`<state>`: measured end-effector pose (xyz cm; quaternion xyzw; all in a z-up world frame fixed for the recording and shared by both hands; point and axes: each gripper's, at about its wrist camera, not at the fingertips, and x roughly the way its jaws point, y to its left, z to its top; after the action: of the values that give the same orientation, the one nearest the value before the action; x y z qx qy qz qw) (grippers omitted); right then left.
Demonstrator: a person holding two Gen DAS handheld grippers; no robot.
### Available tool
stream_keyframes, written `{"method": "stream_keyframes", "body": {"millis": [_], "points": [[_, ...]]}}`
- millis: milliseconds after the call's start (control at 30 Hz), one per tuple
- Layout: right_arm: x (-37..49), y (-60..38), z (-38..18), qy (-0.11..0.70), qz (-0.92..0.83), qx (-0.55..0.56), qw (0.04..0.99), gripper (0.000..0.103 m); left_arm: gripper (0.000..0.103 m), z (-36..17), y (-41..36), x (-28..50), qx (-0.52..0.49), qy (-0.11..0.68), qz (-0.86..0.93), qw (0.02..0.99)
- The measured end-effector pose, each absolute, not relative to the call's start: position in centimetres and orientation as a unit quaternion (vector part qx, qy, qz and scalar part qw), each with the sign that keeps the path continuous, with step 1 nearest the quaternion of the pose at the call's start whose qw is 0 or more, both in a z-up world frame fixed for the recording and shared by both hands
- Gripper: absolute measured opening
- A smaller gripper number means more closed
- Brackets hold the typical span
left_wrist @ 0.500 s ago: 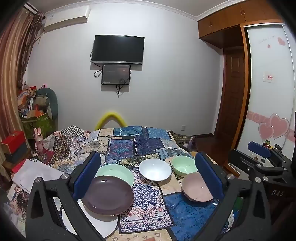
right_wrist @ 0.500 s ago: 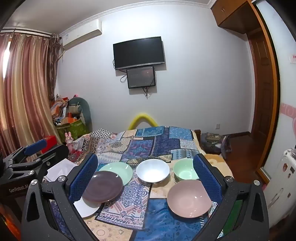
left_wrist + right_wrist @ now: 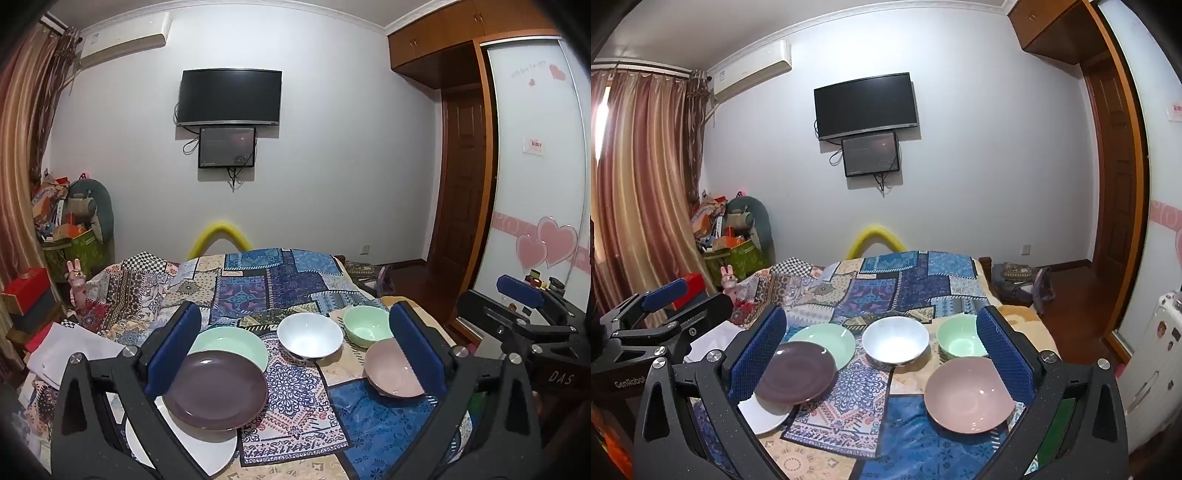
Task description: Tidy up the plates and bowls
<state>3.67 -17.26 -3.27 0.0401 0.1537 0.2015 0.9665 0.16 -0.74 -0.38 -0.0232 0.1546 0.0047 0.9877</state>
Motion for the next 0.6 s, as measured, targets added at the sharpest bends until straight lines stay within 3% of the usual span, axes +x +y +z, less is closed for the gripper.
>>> {"method": "stream_keyframes", "body": {"millis": [600], "points": [[3.52, -17.33, -3.42, 0.150, 0.203, 0.044, 0.967, 0.103, 0.103, -0.13, -0.98, 0.18, -0.023, 0.153, 0.004, 0.988]]}}
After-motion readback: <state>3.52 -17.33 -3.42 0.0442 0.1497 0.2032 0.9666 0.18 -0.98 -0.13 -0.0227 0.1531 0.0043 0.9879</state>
